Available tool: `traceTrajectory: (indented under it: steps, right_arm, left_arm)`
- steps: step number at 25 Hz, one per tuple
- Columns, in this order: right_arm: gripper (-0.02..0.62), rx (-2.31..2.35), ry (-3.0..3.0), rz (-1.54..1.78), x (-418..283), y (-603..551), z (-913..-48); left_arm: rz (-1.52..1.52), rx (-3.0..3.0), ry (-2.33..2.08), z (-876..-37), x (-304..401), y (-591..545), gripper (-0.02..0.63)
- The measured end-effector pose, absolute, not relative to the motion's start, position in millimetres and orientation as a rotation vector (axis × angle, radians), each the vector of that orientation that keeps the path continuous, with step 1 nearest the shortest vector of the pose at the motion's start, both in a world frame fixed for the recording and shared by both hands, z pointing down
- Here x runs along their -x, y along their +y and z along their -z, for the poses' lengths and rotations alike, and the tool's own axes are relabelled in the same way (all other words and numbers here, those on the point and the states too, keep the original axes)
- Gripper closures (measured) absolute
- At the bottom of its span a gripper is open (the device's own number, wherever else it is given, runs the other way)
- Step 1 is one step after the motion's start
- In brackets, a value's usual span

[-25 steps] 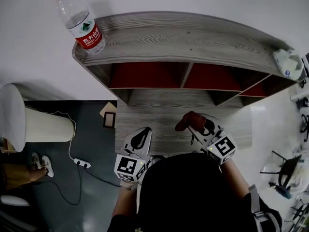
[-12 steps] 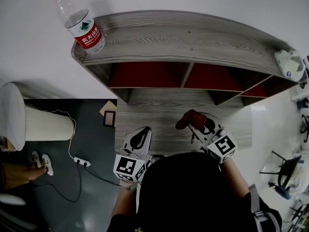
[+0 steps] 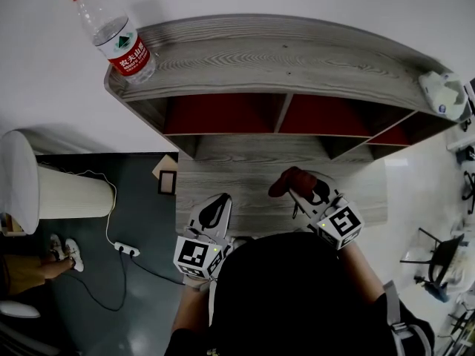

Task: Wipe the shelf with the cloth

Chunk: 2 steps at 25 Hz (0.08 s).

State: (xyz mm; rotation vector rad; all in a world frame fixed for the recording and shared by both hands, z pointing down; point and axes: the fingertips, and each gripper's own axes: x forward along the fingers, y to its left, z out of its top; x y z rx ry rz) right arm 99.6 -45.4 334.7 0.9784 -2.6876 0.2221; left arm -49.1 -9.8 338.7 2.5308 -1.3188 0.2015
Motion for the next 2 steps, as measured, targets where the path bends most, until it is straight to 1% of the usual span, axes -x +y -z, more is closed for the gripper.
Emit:
traceTrajectory:
  steps: [2]
  right_arm:
    - [0.456,-0.976,-2.686,-0.224,-100.5,-44.4,-333.8]
  left_arm:
    - [-0.201,-2.528,-1.317,-339.1,48.0,-9.1,0.598]
